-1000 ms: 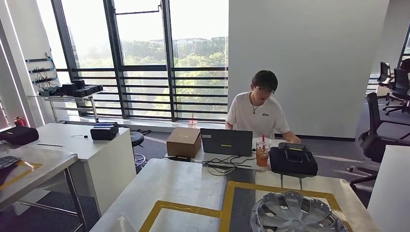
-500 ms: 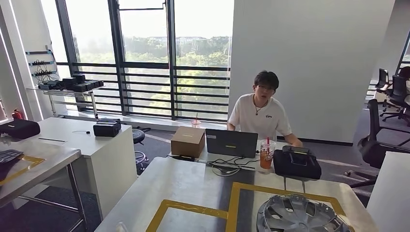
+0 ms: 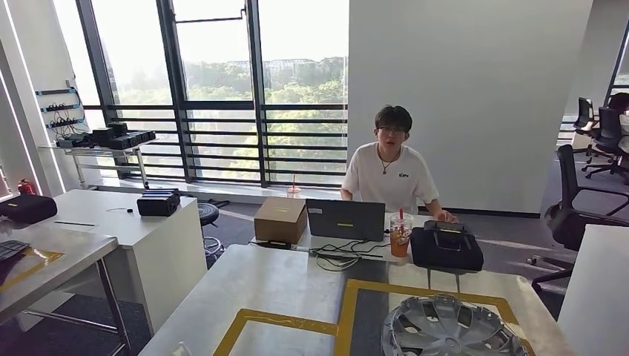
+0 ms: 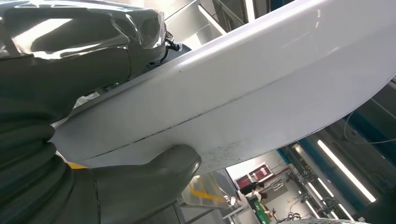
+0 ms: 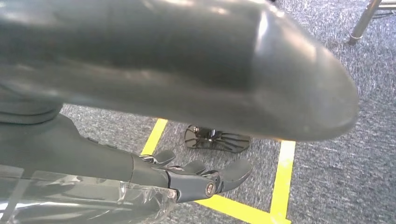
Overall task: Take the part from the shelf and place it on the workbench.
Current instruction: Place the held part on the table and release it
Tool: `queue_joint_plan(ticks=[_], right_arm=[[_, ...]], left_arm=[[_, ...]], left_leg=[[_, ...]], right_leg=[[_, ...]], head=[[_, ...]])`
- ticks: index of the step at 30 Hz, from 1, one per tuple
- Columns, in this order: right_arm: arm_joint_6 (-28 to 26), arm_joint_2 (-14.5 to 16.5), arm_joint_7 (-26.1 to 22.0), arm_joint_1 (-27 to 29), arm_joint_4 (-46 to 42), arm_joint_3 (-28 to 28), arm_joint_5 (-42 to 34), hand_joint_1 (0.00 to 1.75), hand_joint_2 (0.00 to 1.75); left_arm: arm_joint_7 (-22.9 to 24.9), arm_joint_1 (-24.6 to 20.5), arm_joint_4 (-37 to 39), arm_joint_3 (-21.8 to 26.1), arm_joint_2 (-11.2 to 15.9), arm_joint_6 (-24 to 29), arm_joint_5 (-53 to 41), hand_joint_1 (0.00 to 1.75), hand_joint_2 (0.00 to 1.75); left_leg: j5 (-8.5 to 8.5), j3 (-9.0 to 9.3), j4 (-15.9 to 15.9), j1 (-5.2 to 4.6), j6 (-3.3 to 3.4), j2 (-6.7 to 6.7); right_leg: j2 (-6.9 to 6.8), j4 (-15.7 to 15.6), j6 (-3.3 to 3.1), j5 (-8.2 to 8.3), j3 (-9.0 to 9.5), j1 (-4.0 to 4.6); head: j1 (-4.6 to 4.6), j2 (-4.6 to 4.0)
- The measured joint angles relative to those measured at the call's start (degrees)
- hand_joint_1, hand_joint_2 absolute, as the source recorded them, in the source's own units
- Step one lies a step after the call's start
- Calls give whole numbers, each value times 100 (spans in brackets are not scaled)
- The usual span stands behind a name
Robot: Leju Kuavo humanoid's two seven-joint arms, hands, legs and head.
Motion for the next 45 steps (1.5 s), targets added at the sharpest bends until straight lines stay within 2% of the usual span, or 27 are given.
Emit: queue_joint_plan(ticks=[2, 3, 4, 5, 7, 8, 10, 12, 14, 16, 17, 18, 19, 21, 23, 26, 28, 29, 31, 32, 33, 34, 36, 38, 40, 43, 45], right_arm=[[-9, -13, 0, 2, 8, -3, -21, 0, 0], [-25, -21, 0, 2, 18, -5, -29, 0, 0], [-46, -28, 0, -4, 32, -7, -37, 0, 0], [-74, -38, -1, -11, 51, -9, -41, 0, 0], [-130, -60, -4, -31, 89, -9, -49, 0, 0], [-158, -76, -9, -36, 108, -9, -49, 0, 0], [-214, -109, -24, -37, 145, -9, -28, 0, 0], [-263, -133, -38, -33, 190, -9, 15, 0, 0], [-290, -157, -44, -41, 233, -8, 50, 0, 0], [-296, -181, -45, -53, 270, -7, 62, 0, 0], [-297, -193, -45, -55, 286, -8, 64, 0, 0], [-297, -201, -45, -55, 302, -8, 66, 0, 0], [-298, -209, -45, -55, 315, -8, 68, 0, 0], [-301, -226, -46, -58, 336, -8, 72, 0, 0], [-304, -245, -48, -63, 355, -9, 75, 0, 0], [-327, -263, -70, -62, 389, -10, 127, 0, 0], [-374, -277, -111, -61, 428, -11, 191, 0, 0], [-408, -287, -139, -63, 457, -10, 225, 0, 0], [-477, -320, -179, -69, 528, -9, 272, 0, 0], [-504, -335, -188, -69, 568, -9, 286, 0, 0], [-524, -350, -191, -69, 605, -9, 293, 0, 0], [-536, -364, -192, -69, 639, -9, 299, 0, 0], [-554, -382, -195, -71, 698, -9, 309, 0, 0], [-592, -404, -200, -80, 767, -9, 314, 0, 0], [-638, -433, -203, -90, 849, -9, 316, 0, 0], [-662, -460, -203, -98, 931, -9, 315, 0, 0], [-642, -469, -202, -99, 946, -9, 298, 0, 0]], left_arm=[[6, 0, 1, 8, 16, 1, 25, 175, 175], [11, 0, 1, 8, 22, 3, 30, 175, 175], [16, 0, 1, 9, 27, 5, 33, 175, 175], [24, -3, 1, 10, 30, 9, 35, 175, 175], [33, -12, -2, 15, 33, 17, 39, 175, 175], [40, -16, -4, 18, 35, 21, 43, 175, 175], [49, -19, -9, 22, 38, 25, 50, 175, 175], [54, -24, -21, 23, 36, 24, 53, 175, 175], [56, -31, -37, 22, 31, 23, 56, 175, 175], [63, -31, -41, 17, 31, 22, 58, 175, 175], [67, -28, -41, 15, 32, 22, 57, 175, 175], [72, -28, -41, 14, 33, 23, 52, 175, 175], [78, -28, -41, 14, 33, 23, 41, 175, 175], [93, -29, -41, 15, 34, 25, 19, 175, 175], [100, -33, -42, 19, 36, 37, -36, 175, 175], [99, -43, -46, 22, 42, 156, -477, 175, 175], [101, -94, -48, 19, 64, 288, -1016, 175, 175], [107, -148, -42, 10, 84, 351, -1327, 175, 175], [137, -287, 7, -18, 127, 425, -1855, 175, 175], [154, -344, 48, -35, 145, 439, -2018, 175, 175], [167, -391, 90, -52, 160, 442, -2104, 175, 175], [175, -432, 125, -71, 172, 443, -2145, 175, 175], [187, -519, 161, -109, 188, 449, -2223, 175, 175], [217, -643, 201, -157, 203, 483, -2425, 175, 175], [269, -784, 292, -234, 220, 536, -2727, 175, 175], [361, -1019, 488, -375, 225, 614, -3155, 175, 175], [408, -1191, 653, -482, 217, 670, -3367, 175, 175]], left_leg=[[-157, -253, 509, 18, -20, -2], [-88, -243, 487, 25, -20, -3], [76, -117, 244, 29, -15, -9], [287, 98, -165, 35, -2, -41], [529, 467, -888, 29, 27, -140], [558, 546, -1065, 17, 46, -178], [556, 542, -1113, -15, 99, -171], [613, 580, -1182, -3, 193, -139], [671, 613, -1246, 19, 270, -107], [685, 596, -1251, 1, 292, -84], [686, 590, -1250, -7, 295, -71], [687, 588, -1250, -12, 296, -63], [686, 591, -1249, -14, 294, -57], [680, 602, -1244, -19, 278, -53], [668, 603, -1236, -45, 229, -53], [665, 597, -1240, -47, 133, -50], [544, 517, -1076, -31, 74, -43], [397, 398, -825, -20, 46, -40], [29, 32, -43, 0, 5, -34], [-82, -129, 293, 8, -7, -31], [-96, -210, 458, 11, -11, -27], [6, -172, 381, 12, -6, -24], [405, 202, -369, 10, 31, -24], [632, 549, -1068, -15, 80, -25], [641, 615, -1233, -49, 125, -30], [725, 620, -1312, -30, 238, -29], [766, 615, -1354, -15, 293, -18]], right_leg=[[18, 2, -2, -1, -5, 7], [37, 3, -1, -1, -3, 8], [65, 3, 2, 0, 5, 8], [97, 3, 7, 1, 15, 7], [153, 6, 40, 15, 13, 27], [172, 3, 70, 27, 0, 32], [196, -28, 143, 60, -19, 24], [172, -11, 196, 49, -49, 12], [108, 388, 184, -158, -248, 15], [75, 1176, 158, -480, -622, 20], [73, 1481, 168, -573, -767, 20], [70, 1584, 195, -579, -813, 20], [65, 1442, 232, -497, -736, 19], [37, 612, 279, -202, -314, 18], [15, -19, 230, -5, 14, 36], [15, -121, 108, 46, 70, 57], [16, -148, 42, 67, 82, 27], [15, -160, 17, 75, 89, 9], [11, -158, -4, 76, 83, 15], [10, -157, -4, 76, 80, 19], [11, -155, -4, 76, 81, 23], [15, -155, -3, 76, 88, 25], [27, -155, 1, 75, 111, 29], [35, -150, 28, 81, 102, 61], [35, -158, 87, 104, 68, 77], [31, -70, 163, 68, -12, 61], [28, 498, 151, -197, -300, 58]], head=[[-3, 0], [-4, 1], [-5, 1], [-7, 1], [-9, 1], [-9, 1], [-9, 2], [-5, 2], [11, 2], [27, 2], [31, 2], [35, 2], [39, 2], [47, 2], [49, 2], [44, 2], [34, 2], [27, 2], [11, 1], [9, 2], [5, 2], [1, 2], [-7, 2], [-10, 2], [-7, 2], [-1, 2], [15, 2]])
